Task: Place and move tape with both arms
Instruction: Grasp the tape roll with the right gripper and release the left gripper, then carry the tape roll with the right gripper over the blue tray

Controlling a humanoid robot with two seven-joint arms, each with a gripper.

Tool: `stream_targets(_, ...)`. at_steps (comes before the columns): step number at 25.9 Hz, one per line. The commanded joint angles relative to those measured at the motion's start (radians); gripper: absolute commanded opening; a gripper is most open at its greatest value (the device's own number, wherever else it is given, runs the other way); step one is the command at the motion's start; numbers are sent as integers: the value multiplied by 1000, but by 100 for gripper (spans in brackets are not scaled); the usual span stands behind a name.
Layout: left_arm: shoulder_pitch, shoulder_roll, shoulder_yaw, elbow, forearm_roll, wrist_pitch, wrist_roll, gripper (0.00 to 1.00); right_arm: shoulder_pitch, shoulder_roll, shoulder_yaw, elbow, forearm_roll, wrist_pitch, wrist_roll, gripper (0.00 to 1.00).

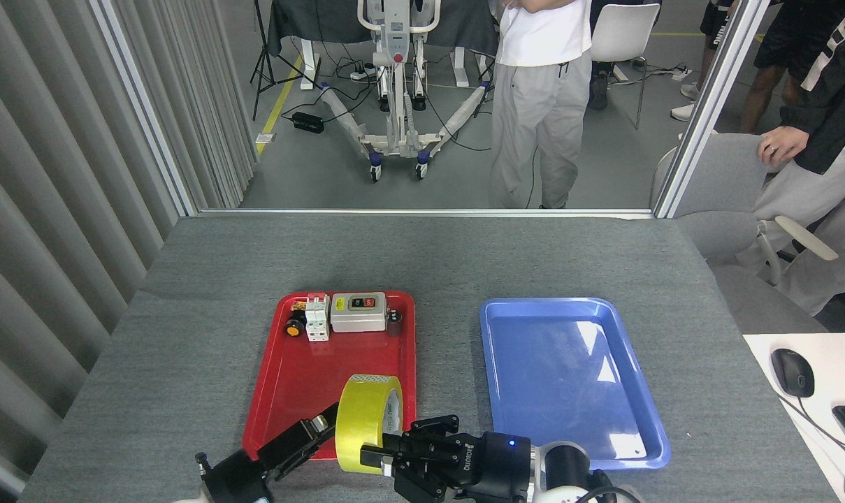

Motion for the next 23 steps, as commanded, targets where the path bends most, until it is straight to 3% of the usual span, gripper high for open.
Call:
stream_targets(1,0,3,12,5,0,0,7,100,0,0,-6,-5,6,0,0,9)
stream_targets(5,2,16,15,6,-3,1,16,100,-3,-12,-39,-13,9,0,-4,7)
stream_targets(11,2,16,15,5,-40,60,96,100,-1,-51,-262,-10,59,0,-4,6)
stream_targets(16,2,16,9,-6,-232,162,410,100,-40,-45,-328,-10,234,0,-4,5)
stream_targets(19,3,16,8,-12,-259,167,539,100,-80,-38,-328,-5,375,227,2,5)
stream_targets(23,8,17,8,-71,-310,167,650,100,-136,-48,-325,16,466,428,20,5)
